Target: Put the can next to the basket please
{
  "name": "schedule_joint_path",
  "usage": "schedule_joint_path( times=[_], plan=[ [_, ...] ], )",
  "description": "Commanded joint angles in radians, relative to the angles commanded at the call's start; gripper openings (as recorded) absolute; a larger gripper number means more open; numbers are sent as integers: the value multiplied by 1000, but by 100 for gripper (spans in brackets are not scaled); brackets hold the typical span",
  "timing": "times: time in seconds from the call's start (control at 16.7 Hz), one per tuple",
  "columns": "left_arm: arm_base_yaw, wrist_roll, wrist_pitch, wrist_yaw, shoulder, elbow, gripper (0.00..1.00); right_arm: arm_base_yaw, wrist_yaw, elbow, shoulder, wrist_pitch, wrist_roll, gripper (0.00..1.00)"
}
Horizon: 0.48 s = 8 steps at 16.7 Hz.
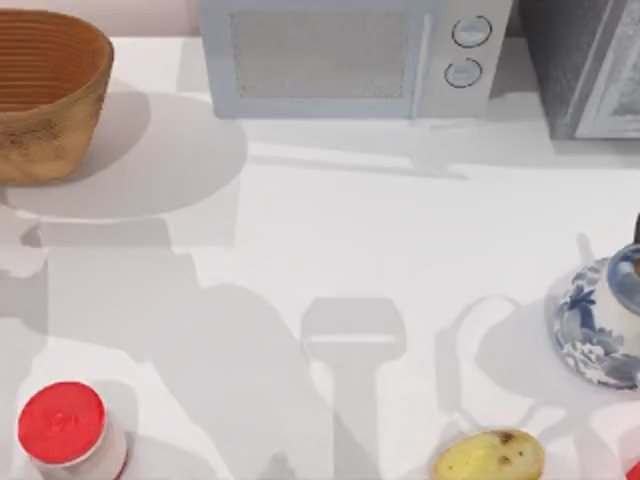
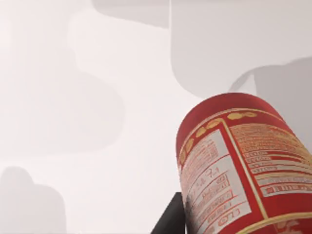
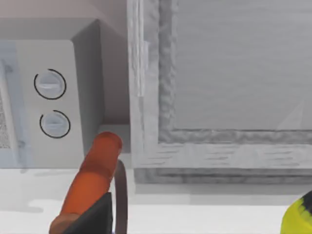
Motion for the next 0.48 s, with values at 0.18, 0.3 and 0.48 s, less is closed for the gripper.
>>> schedule_joint_path(
  times=[0.18, 0.3, 0.48],
  plan=[
    [48, 12, 42, -4, 37, -44, 0, 0, 0, 0, 0, 0, 0, 100],
    [48, 12, 42, -4, 37, -44, 0, 0, 0, 0, 0, 0, 0, 100],
    [45, 13, 42, -5, 37, -45, 0, 0, 0, 0, 0, 0, 0, 100]
  ],
)
